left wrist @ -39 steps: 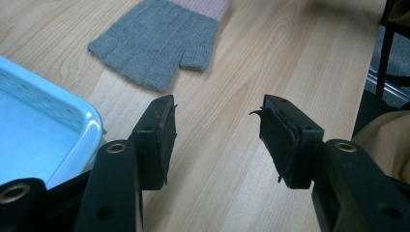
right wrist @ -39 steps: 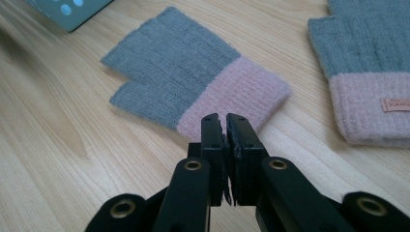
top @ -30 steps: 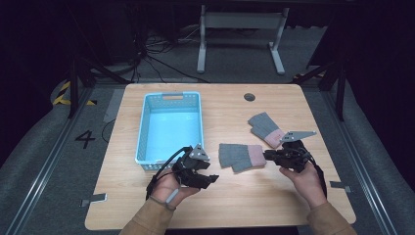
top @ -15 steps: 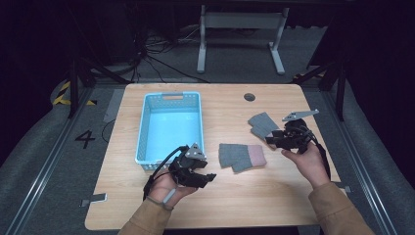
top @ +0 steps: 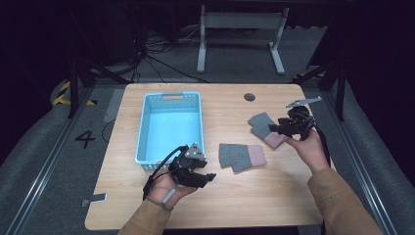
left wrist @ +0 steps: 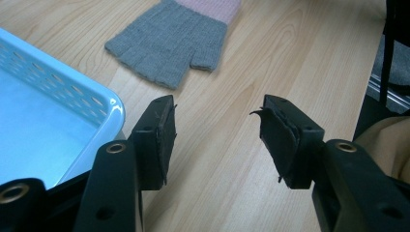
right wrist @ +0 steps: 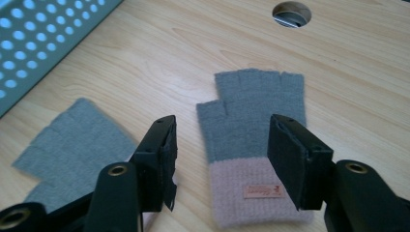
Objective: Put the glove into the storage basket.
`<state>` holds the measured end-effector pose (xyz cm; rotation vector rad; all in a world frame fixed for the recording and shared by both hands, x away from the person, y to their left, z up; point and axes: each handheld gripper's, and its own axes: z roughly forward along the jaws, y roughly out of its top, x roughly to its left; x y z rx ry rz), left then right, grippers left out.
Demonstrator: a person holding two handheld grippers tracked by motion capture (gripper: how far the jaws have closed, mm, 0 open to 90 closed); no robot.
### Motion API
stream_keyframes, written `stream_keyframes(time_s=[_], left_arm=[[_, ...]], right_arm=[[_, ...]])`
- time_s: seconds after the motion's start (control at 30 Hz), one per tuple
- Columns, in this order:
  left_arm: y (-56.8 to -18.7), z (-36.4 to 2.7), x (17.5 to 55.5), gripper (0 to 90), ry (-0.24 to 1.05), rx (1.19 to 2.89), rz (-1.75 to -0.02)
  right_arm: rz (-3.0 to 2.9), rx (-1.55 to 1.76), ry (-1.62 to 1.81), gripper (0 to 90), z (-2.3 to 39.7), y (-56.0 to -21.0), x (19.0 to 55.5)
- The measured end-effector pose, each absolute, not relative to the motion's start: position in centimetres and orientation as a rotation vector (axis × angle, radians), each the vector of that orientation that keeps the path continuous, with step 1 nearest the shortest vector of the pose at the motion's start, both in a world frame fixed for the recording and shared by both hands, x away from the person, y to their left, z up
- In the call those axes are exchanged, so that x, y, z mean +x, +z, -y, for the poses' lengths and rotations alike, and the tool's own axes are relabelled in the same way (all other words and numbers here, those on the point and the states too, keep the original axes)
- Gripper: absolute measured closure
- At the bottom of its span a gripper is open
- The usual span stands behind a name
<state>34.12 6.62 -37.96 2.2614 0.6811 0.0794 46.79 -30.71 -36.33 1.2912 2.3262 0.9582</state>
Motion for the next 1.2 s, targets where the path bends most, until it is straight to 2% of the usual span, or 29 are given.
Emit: stream_keyframes(time_s=[0.4,1.2], left_arm=[[-38.0,-6.8,34.2,47.4,0.078,2.256,-0.691],[-38.2,-6.8,34.3,47.6,0.079,2.261,-0.684]], right_arm=[[-2.327,1.409,0.828,46.1,31.8,-39.2,50.5],[-2.427,1.376,0.707,45.6,30.7,-43.1,52.7]])
